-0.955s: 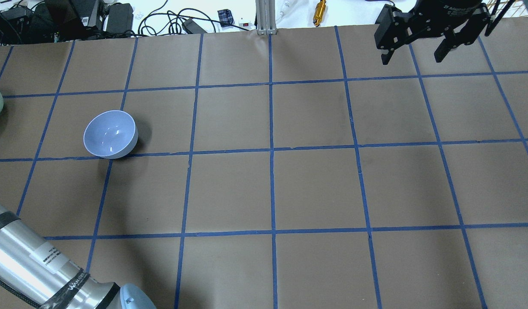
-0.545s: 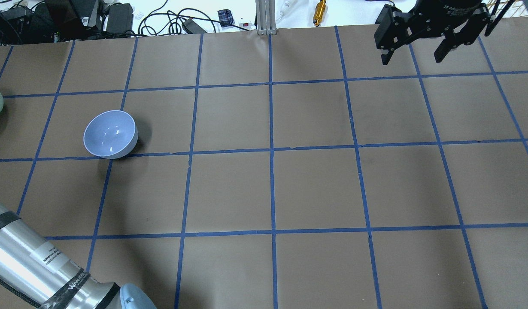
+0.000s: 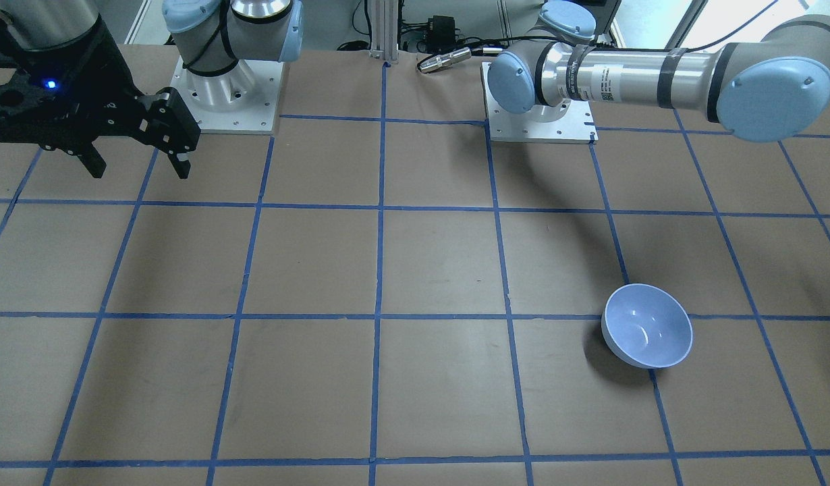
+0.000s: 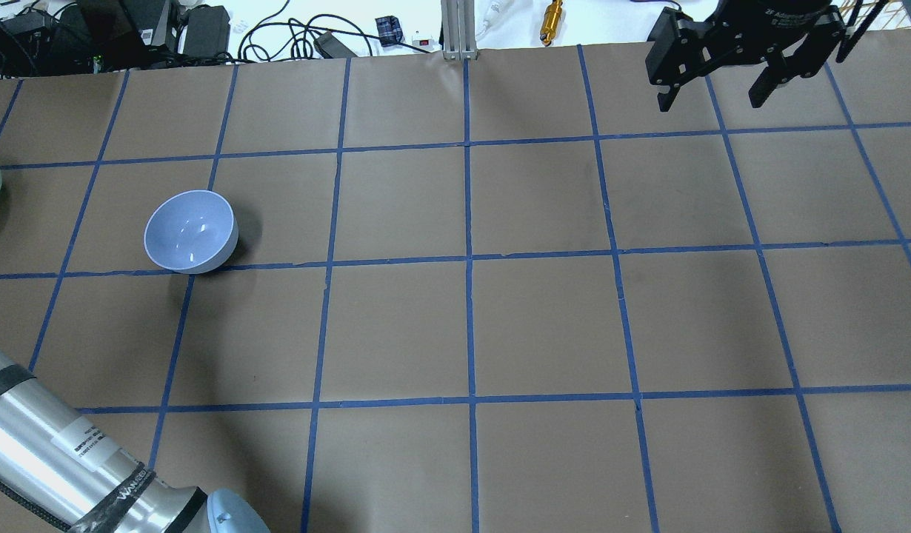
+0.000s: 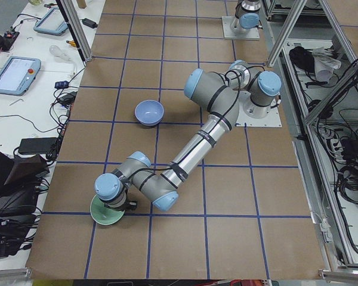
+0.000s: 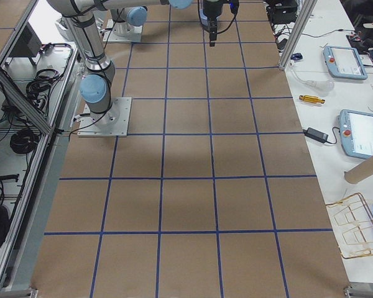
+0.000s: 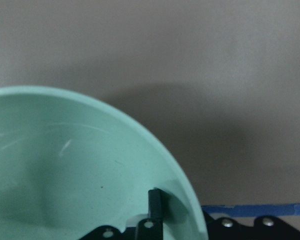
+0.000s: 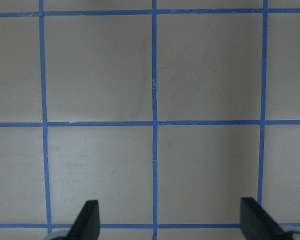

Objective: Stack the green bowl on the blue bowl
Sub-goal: 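Carry the held green bowl with the left gripper toward the blue bowl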

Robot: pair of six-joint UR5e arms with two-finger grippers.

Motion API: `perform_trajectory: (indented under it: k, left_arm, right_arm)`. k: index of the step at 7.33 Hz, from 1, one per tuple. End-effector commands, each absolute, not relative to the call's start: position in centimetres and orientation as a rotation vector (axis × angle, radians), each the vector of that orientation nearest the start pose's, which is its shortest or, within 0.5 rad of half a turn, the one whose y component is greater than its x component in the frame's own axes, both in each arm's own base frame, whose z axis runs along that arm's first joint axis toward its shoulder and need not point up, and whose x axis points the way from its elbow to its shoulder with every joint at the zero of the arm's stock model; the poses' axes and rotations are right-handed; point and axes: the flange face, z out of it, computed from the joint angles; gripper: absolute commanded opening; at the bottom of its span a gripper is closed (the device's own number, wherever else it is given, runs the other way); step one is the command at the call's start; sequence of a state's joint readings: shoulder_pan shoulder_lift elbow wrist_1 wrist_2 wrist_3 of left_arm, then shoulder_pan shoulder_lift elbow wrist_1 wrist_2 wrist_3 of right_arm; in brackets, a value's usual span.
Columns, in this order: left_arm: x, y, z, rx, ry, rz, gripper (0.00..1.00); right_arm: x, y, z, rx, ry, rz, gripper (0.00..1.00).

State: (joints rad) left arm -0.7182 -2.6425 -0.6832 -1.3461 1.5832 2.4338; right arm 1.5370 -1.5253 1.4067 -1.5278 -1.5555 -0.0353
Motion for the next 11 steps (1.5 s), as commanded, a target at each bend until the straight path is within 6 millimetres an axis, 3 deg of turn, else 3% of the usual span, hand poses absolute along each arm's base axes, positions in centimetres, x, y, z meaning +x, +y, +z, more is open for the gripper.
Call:
perform_trajectory:
  k: [1, 2, 3, 5, 7, 9, 11]
  left_arm:
    - [55.4, -66.6, 24.2, -2.281, -2.271, -0.028, 0.00]
    - [53.5, -66.6, 28.0, -2.280, -2.302, -0.034, 0.00]
    - [50.2, -66.6, 30.6, -2.252, -2.320, -0.030, 0.00]
    - [43.6, -63.5, 34.3, -2.025, -2.462, -0.012, 0.00]
    - [35.0, -61.0, 37.4, -1.850, -2.572, -0.030, 0.00]
    - [26.0, -57.5, 36.5, -1.594, -2.670, -0.054, 0.00]
    - [14.5, -54.7, 37.1, -1.345, -2.794, -0.080, 0.00]
  right_arm:
    - [11.7, -52.0, 54.2, -0.003, 3.128, -0.121, 1.00]
    - [11.7, -52.0, 54.1, -0.003, 3.127, -0.118, 1.00]
    - [11.7, -52.0, 54.2, -0.003, 3.127, -0.121, 1.00]
    - [11.7, -52.0, 54.2, -0.001, 3.127, -0.121, 1.00]
    - [11.7, -52.0, 54.1, -0.001, 3.127, -0.118, 1.00]
    - [11.7, -52.0, 54.1, 0.001, 3.127, -0.118, 1.00]
    - [11.7, -52.0, 54.2, 0.001, 3.126, -0.121, 1.00]
